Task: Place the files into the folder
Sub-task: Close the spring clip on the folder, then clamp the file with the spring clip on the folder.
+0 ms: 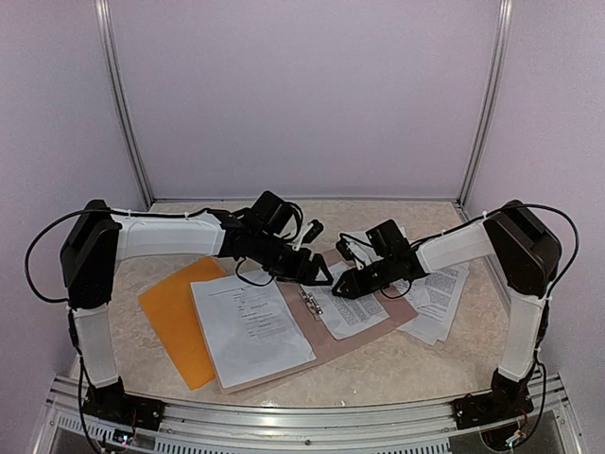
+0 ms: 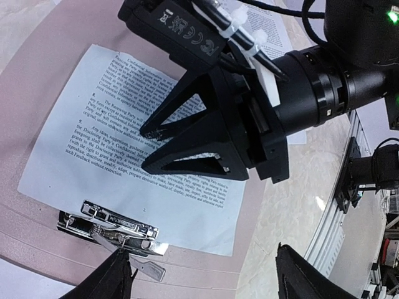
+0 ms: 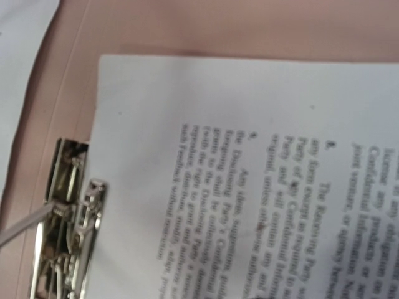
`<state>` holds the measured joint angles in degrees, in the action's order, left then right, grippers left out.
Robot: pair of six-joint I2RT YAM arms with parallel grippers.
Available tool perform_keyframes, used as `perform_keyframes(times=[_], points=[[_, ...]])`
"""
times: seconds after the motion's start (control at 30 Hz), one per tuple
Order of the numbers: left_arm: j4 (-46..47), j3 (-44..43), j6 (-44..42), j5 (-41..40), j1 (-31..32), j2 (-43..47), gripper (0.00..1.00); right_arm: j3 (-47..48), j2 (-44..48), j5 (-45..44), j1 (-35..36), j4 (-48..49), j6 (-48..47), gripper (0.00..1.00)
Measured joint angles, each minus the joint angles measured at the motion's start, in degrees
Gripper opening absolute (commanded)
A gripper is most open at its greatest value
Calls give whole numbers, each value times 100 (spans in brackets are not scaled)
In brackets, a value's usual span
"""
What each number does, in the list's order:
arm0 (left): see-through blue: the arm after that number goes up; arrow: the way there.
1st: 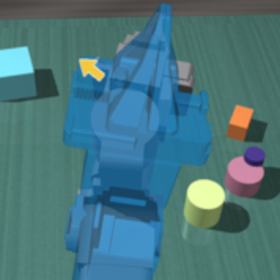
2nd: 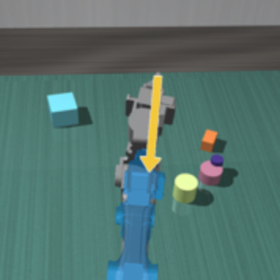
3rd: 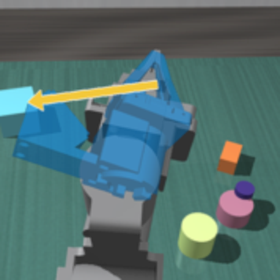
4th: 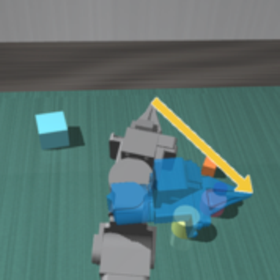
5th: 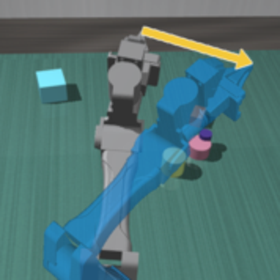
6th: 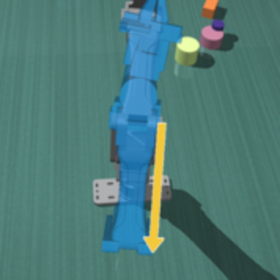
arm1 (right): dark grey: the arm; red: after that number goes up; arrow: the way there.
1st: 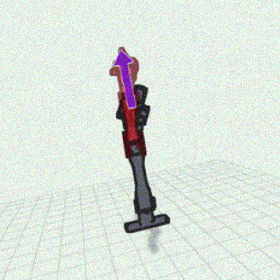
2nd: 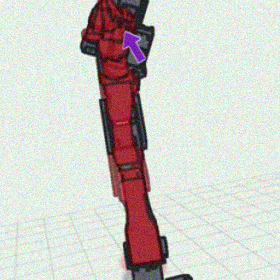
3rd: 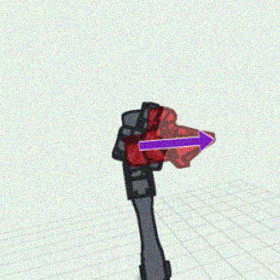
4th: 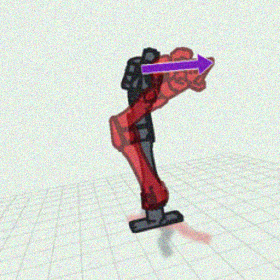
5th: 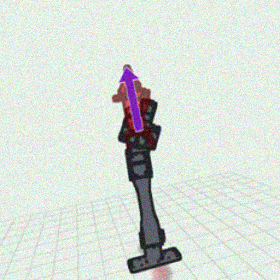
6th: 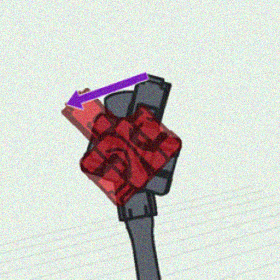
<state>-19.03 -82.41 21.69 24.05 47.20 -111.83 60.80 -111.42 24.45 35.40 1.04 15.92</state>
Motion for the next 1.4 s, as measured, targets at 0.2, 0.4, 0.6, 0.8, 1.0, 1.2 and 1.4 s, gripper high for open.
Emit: perform_keyframes(times=[0.2, 0.4, 0.6, 0.8, 1.0, 1.2, 1.4], points=[[63, 13, 81, -4, -68, 33, 76, 0, 0, 2, 2, 0, 2, 36], [195, 44, 271, 256, -326, 2, 76, 0, 28, 2, 17, -13, 2, 36], [216, -120, 380, 516, -505, -391, 76, 0, 31, 22, 37, -57, 2, 36], [227, -284, 505, 750, -507, -804, 76, 0, 55, 31, 50, -76, 4, 39], [323, -282, 625, 872, -507, -824, 76, -55, 262, 92, 52, -37, 35, 43], [496, -208, 769, 962, -542, -772, 76, -157, 455, 219, 61, 105, 70, 43], [640, 101, 839, 1032, -605, -470, 72, -334, 590, 260, 129, 190, 87, 42]])
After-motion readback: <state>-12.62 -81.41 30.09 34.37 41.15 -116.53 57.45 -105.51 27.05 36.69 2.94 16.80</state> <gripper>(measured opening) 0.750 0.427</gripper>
